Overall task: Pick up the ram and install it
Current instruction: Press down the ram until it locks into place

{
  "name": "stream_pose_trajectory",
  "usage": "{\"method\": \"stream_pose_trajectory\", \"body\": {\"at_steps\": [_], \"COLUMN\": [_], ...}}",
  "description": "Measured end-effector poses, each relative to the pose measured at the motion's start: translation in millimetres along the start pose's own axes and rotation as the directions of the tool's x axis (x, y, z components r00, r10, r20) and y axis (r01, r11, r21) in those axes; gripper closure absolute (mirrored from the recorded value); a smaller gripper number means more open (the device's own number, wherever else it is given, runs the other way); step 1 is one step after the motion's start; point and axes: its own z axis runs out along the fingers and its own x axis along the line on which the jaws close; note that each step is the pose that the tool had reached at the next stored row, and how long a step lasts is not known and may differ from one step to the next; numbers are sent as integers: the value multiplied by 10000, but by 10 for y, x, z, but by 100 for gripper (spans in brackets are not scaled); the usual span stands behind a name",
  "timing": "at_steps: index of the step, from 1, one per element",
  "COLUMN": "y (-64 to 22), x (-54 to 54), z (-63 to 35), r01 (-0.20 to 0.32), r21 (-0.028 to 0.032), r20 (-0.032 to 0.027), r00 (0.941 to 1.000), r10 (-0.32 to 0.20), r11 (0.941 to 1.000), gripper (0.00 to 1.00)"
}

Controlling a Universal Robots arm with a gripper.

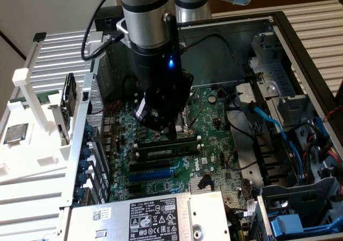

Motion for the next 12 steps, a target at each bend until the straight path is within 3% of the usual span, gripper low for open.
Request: {"method": "stream_pose_trajectory", "body": {"at_steps": [6,12], "y": [0,-1], "x": [0,0], "z": [0,-8], "r01": [-1099,-1661], "r21": [48,35], "r20": [-118,-275], "r00": [9939,9857], "r10": [1099,1661], "r11": [9939,9861], "gripper": [90,90]}}
